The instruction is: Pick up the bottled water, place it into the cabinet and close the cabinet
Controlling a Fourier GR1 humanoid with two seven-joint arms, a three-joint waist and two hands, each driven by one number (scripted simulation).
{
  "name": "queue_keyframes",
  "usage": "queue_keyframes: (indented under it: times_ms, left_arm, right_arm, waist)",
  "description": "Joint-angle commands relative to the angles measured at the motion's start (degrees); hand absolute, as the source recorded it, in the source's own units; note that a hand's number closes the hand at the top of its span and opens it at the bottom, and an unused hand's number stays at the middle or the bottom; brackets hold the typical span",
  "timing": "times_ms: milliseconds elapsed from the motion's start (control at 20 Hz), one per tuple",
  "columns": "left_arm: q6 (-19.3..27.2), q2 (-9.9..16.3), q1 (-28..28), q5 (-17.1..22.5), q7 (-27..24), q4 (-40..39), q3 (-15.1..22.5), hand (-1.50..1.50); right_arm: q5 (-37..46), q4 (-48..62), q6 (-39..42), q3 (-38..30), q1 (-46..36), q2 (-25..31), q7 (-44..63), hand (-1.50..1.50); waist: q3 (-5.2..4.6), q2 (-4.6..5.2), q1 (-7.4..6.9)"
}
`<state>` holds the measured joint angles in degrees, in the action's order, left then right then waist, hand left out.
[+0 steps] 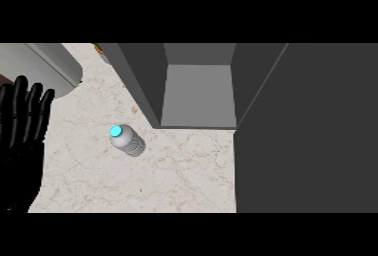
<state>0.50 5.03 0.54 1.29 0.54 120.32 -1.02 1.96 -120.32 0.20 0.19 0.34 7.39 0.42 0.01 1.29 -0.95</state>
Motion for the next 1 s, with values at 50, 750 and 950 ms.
queue_keyframes:
  times_ms: [50, 750, 950]
  left_arm:
    - [-6.40, 0.59, -0.08, 3.72, -1.70, -0.59, 4.61, -1.50]
    - [-18.87, 6.12, -5.75, 33.35, 18.02, -5.96, 3.75, -1.50]
    - [-24.97, 9.40, -12.29, 37.66, 16.30, -4.61, -1.55, -1.50]
  right_arm:
    - [0.70, 1.21, 0.61, 1.23, -0.43, -0.53, -1.13, -1.50]
    - [-16.10, -9.09, 3.60, 8.99, 19.87, -7.28, 8.20, -1.50]
    - [-20.53, -8.27, 4.74, 4.38, 16.82, -5.42, 10.27, -1.50]
  waist:
    - [-0.02, -1.27, 0.96]
    - [-0.01, -1.38, 1.31]
    - [-0.02, -1.35, 0.71]
